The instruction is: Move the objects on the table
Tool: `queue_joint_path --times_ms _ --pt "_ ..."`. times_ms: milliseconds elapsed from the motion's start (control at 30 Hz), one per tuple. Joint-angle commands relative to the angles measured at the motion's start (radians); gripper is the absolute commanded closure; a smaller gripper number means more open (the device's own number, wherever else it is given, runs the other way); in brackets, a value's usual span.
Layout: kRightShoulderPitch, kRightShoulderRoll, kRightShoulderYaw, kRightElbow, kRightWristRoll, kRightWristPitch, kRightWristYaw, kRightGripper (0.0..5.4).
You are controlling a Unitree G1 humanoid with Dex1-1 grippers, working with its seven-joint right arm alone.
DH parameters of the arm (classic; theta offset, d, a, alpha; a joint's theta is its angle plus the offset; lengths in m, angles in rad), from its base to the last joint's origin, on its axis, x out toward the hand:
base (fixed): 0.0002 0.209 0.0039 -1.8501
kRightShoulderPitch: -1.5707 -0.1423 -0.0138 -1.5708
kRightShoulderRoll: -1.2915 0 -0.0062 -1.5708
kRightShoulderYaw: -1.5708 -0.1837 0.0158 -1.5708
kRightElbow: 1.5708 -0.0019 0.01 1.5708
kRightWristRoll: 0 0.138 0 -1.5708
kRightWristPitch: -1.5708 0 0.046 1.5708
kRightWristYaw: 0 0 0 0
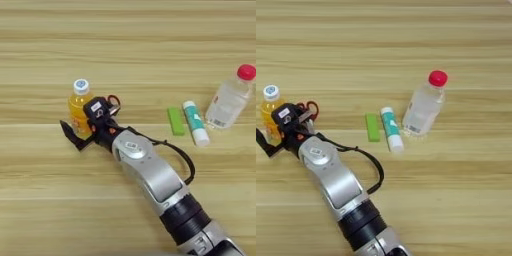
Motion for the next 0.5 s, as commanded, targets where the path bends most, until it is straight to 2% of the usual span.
queue_joint_path --times_ms 33,500 --pt "-0.058 0.111 -0.012 -0.020 0.018 -0.050 -0.014 0.18" --pt "-0.054 0.105 -0.012 -0.014 0.027 -0.063 -0.022 1.72"
